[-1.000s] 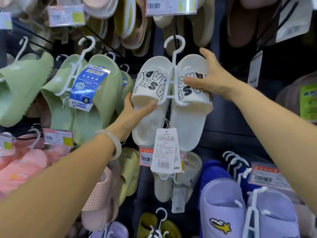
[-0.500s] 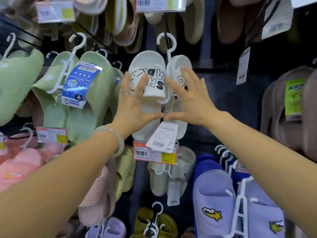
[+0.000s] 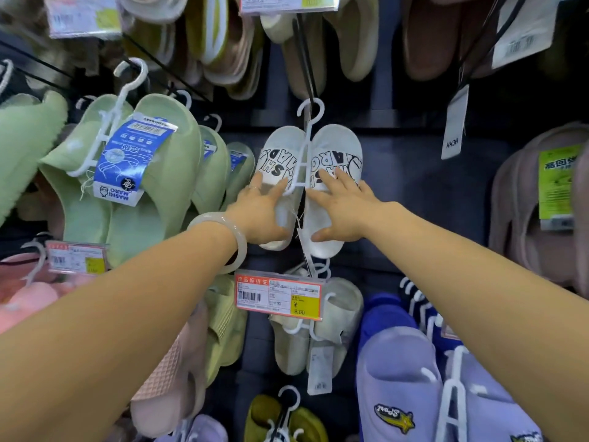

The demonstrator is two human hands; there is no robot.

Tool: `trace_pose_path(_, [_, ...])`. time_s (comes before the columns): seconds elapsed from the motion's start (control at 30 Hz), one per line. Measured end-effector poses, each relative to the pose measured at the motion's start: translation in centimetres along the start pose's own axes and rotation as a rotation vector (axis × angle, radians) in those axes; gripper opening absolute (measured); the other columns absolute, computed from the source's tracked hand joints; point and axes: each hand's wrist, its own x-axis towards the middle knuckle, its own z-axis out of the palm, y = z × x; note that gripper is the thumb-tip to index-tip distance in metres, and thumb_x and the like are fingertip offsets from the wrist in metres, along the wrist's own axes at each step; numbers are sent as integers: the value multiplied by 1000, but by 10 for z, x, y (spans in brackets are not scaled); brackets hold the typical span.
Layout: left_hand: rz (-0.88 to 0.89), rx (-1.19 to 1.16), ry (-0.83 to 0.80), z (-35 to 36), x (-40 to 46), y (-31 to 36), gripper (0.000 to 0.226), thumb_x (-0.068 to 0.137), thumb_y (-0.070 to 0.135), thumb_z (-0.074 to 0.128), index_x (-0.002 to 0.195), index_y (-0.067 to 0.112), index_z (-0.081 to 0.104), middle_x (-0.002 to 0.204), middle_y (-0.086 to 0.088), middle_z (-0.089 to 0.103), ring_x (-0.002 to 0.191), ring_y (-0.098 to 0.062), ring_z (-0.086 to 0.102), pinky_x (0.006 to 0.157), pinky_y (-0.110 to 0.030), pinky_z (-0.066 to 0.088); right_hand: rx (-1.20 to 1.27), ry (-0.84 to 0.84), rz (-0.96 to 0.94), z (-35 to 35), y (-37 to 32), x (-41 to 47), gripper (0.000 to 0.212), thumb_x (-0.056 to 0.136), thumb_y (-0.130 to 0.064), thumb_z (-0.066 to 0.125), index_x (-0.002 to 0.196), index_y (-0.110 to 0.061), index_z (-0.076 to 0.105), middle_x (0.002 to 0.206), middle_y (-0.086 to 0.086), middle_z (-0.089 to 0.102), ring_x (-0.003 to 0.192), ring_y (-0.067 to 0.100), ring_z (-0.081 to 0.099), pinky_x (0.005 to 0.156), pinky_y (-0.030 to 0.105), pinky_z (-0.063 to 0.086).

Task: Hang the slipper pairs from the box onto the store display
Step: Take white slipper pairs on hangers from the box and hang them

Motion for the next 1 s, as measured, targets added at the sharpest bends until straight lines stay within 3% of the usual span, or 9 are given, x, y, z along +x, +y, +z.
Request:
trace_pose_path(0.5, [13, -55, -34, -8, -15, -7, 96, 79, 40, 68, 149, 31, 3, 156, -16, -11, 144, -34, 7, 116, -45, 20, 24, 11, 33, -10, 0, -19, 89, 83, -54, 58, 150, -28, 5, 157, 9, -19, 144, 28, -18, 117, 51, 2])
trace_pose_path(0.87, [118, -86, 110, -45, -78, -14, 91, 81, 42, 66, 149, 32, 7, 157, -14, 2, 144, -31, 9, 116, -44, 21, 121, 79, 54, -46, -52, -65, 88, 84, -47, 61, 150, -26, 6, 158, 10, -14, 145, 28, -14, 118, 49, 5])
trace_pose_path(1.0, [173, -105, 140, -51, -114, -22, 90, 80, 42, 66, 149, 28, 11, 156, -18, 8, 144, -32, 11, 115, -44, 20, 218, 141, 72, -60, -84, -94, 84, 84, -43, 62, 149, -22, 13, 158, 11, -4, 146, 28, -6, 118, 46, 11])
